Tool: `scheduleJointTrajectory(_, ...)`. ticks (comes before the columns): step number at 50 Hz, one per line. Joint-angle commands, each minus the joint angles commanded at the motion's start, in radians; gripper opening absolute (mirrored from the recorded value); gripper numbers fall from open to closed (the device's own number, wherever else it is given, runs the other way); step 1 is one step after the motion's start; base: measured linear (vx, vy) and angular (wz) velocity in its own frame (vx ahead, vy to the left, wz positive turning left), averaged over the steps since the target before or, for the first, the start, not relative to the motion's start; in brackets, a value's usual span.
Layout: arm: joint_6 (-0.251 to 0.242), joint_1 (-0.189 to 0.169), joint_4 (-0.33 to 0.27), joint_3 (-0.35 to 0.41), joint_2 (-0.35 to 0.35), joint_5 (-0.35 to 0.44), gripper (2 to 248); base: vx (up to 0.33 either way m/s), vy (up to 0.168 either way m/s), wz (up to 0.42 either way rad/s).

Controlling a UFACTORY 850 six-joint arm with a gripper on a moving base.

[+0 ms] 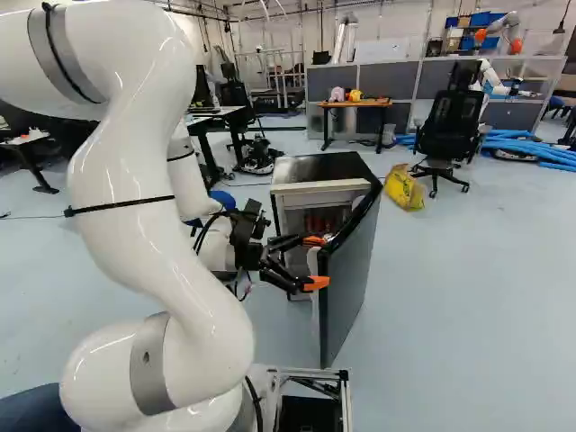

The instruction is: Grab a drink from the fridge

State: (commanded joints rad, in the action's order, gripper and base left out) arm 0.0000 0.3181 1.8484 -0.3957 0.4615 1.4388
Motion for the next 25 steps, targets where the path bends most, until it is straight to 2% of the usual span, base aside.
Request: scheduleJointTrajectory(25, 0.0, -0.148, 0.0, -0.082, 0.013, -0.03, 247, 0.0, 0.0, 0.0)
